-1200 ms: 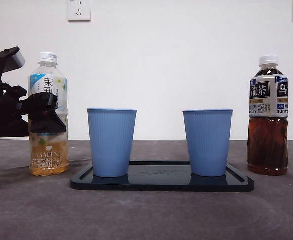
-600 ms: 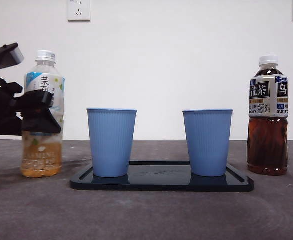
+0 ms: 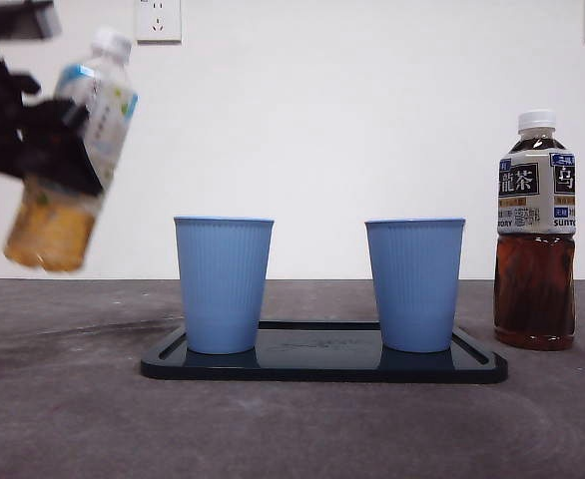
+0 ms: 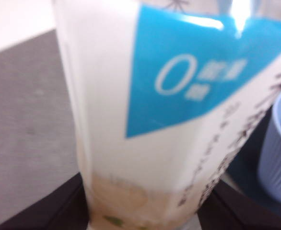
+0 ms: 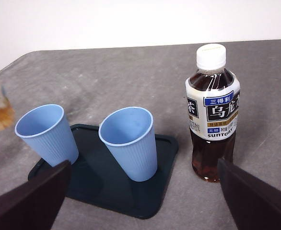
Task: Pour the drink into the cup
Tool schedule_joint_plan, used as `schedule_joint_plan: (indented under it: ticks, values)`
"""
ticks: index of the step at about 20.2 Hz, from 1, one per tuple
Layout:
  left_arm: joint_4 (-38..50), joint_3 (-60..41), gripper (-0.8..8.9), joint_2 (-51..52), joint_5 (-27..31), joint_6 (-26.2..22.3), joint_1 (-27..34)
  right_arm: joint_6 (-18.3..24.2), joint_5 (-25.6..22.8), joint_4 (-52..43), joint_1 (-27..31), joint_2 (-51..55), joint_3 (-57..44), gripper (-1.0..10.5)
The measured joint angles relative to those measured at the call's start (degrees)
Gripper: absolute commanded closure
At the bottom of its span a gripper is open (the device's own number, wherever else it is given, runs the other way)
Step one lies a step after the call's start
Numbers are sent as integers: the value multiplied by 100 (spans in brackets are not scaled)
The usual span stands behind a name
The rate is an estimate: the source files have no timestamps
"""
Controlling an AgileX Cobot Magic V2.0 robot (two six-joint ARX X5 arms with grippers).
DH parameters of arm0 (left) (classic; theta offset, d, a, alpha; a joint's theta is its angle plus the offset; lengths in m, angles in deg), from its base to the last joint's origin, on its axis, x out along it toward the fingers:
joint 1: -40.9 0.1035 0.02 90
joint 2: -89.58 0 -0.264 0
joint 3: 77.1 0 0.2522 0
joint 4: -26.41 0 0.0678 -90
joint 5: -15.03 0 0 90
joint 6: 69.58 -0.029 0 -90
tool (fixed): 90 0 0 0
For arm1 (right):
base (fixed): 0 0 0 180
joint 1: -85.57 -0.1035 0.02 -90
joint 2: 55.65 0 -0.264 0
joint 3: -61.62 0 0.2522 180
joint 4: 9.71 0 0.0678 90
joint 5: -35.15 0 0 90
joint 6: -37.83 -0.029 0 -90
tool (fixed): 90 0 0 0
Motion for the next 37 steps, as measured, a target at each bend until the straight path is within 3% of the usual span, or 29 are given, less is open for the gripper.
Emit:
schedule_joint_plan:
  ticks: [8, 12, 27, 37]
  values:
    - [-2118, 890, 600, 372, 881, -1473, -57, 20, 0, 7, 0, 0, 0, 461]
    - [-2691, 1311, 600, 413, 1294, -2092, -236, 20, 0, 9, 0, 0, 0, 461]
    - [-3012, 1596, 600, 400, 3010, -3864, -1134, 131, 2, 15, 0, 0, 0, 461]
    - [-2990, 1598, 606, -28, 3807, -4457, -1458, 170, 4, 190, 0, 0, 0, 461]
